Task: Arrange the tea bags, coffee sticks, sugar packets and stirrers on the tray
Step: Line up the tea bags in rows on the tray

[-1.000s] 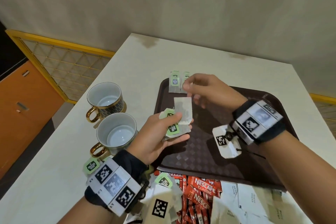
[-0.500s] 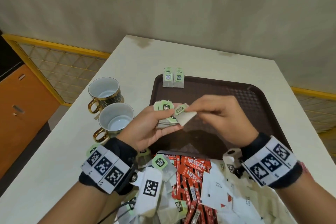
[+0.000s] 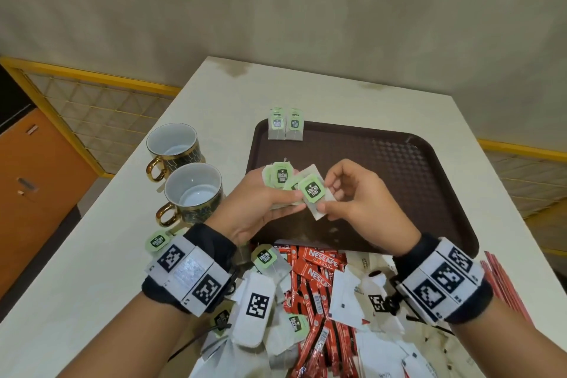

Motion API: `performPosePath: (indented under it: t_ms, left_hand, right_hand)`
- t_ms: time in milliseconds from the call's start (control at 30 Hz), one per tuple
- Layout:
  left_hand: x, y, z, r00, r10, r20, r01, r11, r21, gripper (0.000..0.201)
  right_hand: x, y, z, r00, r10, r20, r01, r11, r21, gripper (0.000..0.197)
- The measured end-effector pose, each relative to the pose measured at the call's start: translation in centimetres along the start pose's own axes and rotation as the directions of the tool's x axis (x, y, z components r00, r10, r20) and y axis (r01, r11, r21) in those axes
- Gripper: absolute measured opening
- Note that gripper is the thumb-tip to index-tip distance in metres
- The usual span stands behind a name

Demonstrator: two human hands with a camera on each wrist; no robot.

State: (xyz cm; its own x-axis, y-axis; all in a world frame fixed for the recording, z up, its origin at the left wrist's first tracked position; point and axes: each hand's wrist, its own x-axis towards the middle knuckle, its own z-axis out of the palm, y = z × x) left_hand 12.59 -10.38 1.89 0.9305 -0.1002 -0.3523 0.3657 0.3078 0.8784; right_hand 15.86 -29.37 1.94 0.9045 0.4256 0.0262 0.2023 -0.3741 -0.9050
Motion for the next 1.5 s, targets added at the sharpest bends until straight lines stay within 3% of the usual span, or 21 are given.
performPosePath:
  t_ms: [167,300,400,500,600,833,933,1033,1133,1300,1400,1500]
  left_hand:
    - [0.5,0.1,-0.8,0.985,0.036,-0.166,-0.03,0.999,0.039,0.033]
    - [0.6,0.6,-1.0,0.986,0.057,-0.156,-0.036,0.99,0.135,0.03]
    - [0.7,0.7,-0.4,0.989,0.077,-0.127,-0.055,0.985,0.165,0.027]
    - [0.6,0.7,0.2,0.991,0.082,-0.106,-0.07,0.992,0.109,0.033]
    - [0.6,0.4,0.7,0.99,0.085,-0.109,-0.084,0.996,0.017,0.025]
    - [0.7,-0.7,1.0,0.982,0.153,-0.114,-0.148,0.988,0.053,0.023]
    - [1.0,-0.7,0.7,0.977,0.16,-0.14,-0.147,0.984,0.101,0.031]
    - [1.1,-0.7,0.5,0.979,0.155,-0.133,-0.139,0.983,0.123,0.036]
    - [1.2,-0.8,0.4,0.984,0.132,-0.117,-0.12,0.987,0.104,0.03]
    - [1.5,-1.1,0.0,0.984,0.09,-0.155,-0.087,0.996,0.026,0.028]
    - [1.7,-1.0,-0.2,0.973,0.111,-0.204,-0.107,0.994,0.033,0.02]
    - [1.8,-0.8,-0.3,0.971,0.123,-0.204,-0.117,0.992,0.04,0.029]
  right_hand:
    - [-0.4,-0.5,-2.1,0.999,-0.013,-0.038,0.015,0.998,0.053,0.025]
    - [-0.5,-1.3,-2.8,0.999,-0.051,0.019,0.049,0.996,0.081,0.005]
    - [-0.1,-0.9,-1.8,0.997,-0.068,-0.023,0.068,0.998,-0.01,0.003]
    - [0.2,-0.6,-0.6,0.997,0.064,-0.048,-0.059,0.992,0.108,0.003]
    - [0.1,-0.8,0.1,0.976,0.216,-0.03,-0.197,0.933,0.3,0.006]
    - [0.1,-1.2,1.3,0.939,0.344,-0.022,-0.268,0.767,0.582,0.01]
    - [0.4,-1.1,1.1,0.954,0.3,-0.003,-0.269,0.86,0.434,0.017]
    - [0.8,-1.4,0.7,0.982,0.177,-0.065,-0.159,0.962,0.224,0.022]
    - [1.3,-1.7,0.3,0.993,0.109,-0.044,-0.096,0.97,0.222,0.019]
    - [1.9,-1.5,-0.5,0.983,0.178,-0.048,-0.159,0.952,0.263,0.013]
    - [1.7,-1.7,-0.7,0.986,0.167,-0.028,-0.153,0.948,0.281,0.023]
    - [1.6,-2.0,-0.6,0.995,0.097,0.014,-0.097,0.962,0.256,0.034]
